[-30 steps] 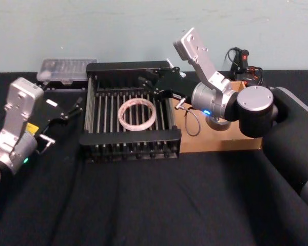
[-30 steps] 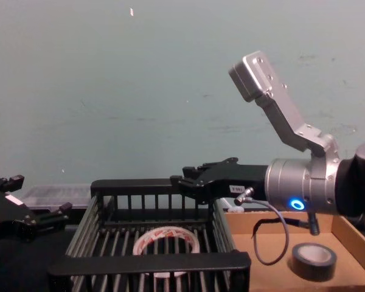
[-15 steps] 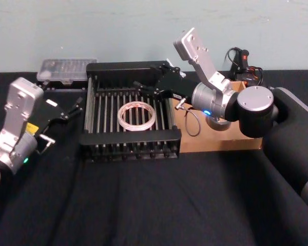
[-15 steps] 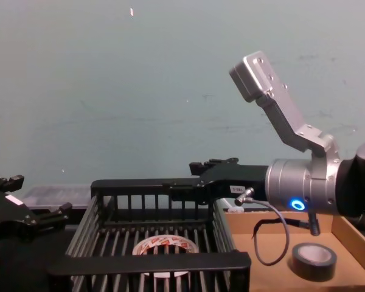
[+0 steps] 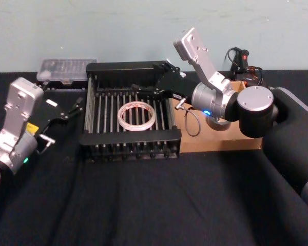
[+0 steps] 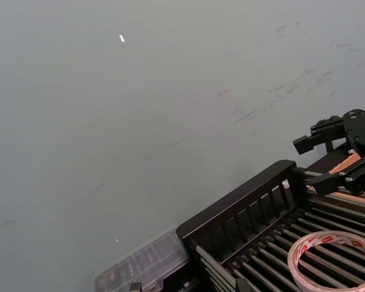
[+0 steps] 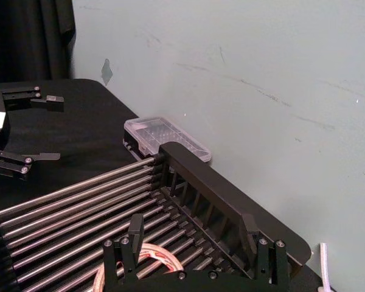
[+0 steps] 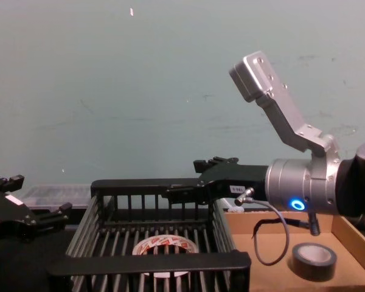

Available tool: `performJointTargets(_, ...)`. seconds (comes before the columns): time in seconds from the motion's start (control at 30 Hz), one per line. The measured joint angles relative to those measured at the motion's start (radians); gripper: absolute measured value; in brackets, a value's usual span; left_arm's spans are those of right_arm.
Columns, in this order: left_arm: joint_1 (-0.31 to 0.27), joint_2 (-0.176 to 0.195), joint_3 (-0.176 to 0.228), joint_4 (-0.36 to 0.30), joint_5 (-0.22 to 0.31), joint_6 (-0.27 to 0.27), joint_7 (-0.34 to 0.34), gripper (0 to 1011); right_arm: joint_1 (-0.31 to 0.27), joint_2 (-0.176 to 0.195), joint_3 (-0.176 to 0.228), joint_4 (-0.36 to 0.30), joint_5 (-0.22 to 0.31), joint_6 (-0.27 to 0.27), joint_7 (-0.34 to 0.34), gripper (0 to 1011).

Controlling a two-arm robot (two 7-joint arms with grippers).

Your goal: Pick up the white tape and place it into the black box , Pick up the silver tape and place it into the brown box.

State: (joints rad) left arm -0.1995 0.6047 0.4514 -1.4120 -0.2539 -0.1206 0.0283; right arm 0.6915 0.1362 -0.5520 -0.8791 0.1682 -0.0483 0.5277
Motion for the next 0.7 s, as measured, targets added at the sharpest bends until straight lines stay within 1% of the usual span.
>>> performJointTargets(0.13, 0.0, 0.0, 0.0, 0.0, 0.0, 0.0, 0.0, 1001, 0.0, 0.0, 0.0, 0.0, 0.0, 0.0, 0.0, 1000)
performJointTargets(0.37, 0.0, 0.0, 0.0, 0.0, 0.0, 0.0, 0.0, 1001, -0.022, 0.013, 0.015, -0.044, 0.0, 0.006, -0.007, 1000)
performJointTargets(0.47, 0.0, 0.0, 0.0, 0.0, 0.0, 0.0, 0.0, 1001, -0.045, 0.025, 0.027, -0.087, 0.003, 0.017, -0.021, 1000)
performJointTargets(0.57, 0.0, 0.0, 0.0, 0.0, 0.0, 0.0, 0.0, 1001, -0.06, 0.034, 0.032, -0.115, 0.002, 0.02, -0.031, 1000)
performJointTargets(0.7, 0.0, 0.0, 0.0, 0.0, 0.0, 0.0, 0.0, 1001, -0.095, 0.055, 0.046, -0.179, 0.001, 0.026, -0.054, 1000)
